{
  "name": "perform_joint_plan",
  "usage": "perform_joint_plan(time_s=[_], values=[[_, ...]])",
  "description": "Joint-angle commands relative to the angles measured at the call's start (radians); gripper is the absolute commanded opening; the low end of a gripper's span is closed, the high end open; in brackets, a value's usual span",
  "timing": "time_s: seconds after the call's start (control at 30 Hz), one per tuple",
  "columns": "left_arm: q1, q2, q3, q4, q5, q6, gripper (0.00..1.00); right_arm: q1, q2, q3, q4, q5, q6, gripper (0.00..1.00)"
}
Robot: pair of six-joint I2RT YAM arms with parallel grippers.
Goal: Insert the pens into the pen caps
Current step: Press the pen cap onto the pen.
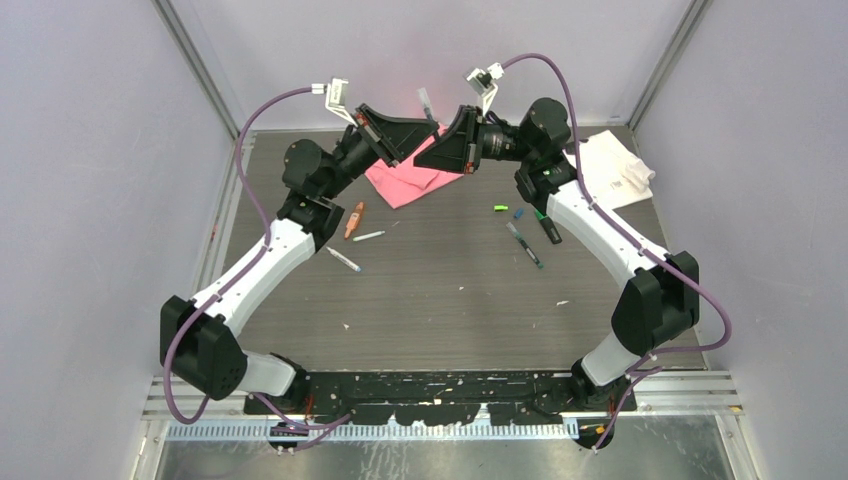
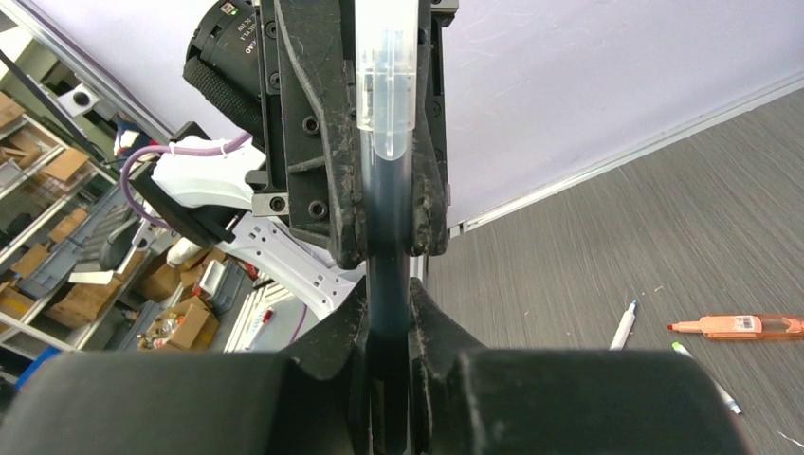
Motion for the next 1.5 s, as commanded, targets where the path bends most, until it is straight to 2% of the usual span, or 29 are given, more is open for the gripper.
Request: perform_joint_plan(time_s=[0.0, 0.1, 0.2, 0.33, 0.4, 0.5, 0.7, 1.3, 1.4, 1.43, 1.47], values=[[-0.002, -0.055, -0.027, 0.066, -0.035, 0.000, 0.17, 0.011, -0.028, 0.017, 0.038, -0.033, 0.002, 0.01], [0.003, -0.092, -0.066, 0.046, -0.041, -0.003, 0.42, 0.000, -0.031, 0.012, 0.073, -0.050, 0.020, 0.01], [0.025, -0.138, -0.102, 0.027, -0.020, -0.022, 0.59, -0.005, -0.033, 0.009, 0.082, -0.066, 0.021, 0.01], [0.081, -0.182, -0.094, -0.038, 0.012, -0.047, 0.69, -0.005, -0.035, -0.005, 0.103, -0.079, 0.024, 0.01], [0.099, -0.184, -0.049, -0.082, 0.039, -0.044, 0.77, -0.005, -0.035, -0.008, 0.112, -0.084, 0.025, 0.01], [0.109, -0.154, 0.047, -0.178, 0.051, -0.036, 0.81, -0.002, -0.035, -0.010, 0.115, -0.083, 0.021, 0.01], [0.108, -0.084, 0.140, -0.208, 0.045, -0.048, 0.80, 0.004, -0.038, -0.009, 0.101, -0.080, 0.010, 0.01], [0.057, 0.019, 0.244, -0.200, 0.032, -0.026, 0.58, 0.024, -0.021, 0.013, 0.048, -0.080, -0.012, 0.01], [0.055, 0.024, 0.248, -0.200, 0.035, -0.027, 0.52, 0.024, -0.021, 0.015, 0.041, -0.080, -0.017, 0.01], [0.054, 0.026, 0.249, -0.200, 0.040, -0.028, 0.45, 0.024, -0.021, 0.015, 0.039, -0.080, -0.017, 0.01], [0.053, 0.029, 0.251, -0.200, 0.045, -0.031, 0.33, 0.023, -0.019, 0.016, 0.036, -0.079, -0.018, 0.01]])
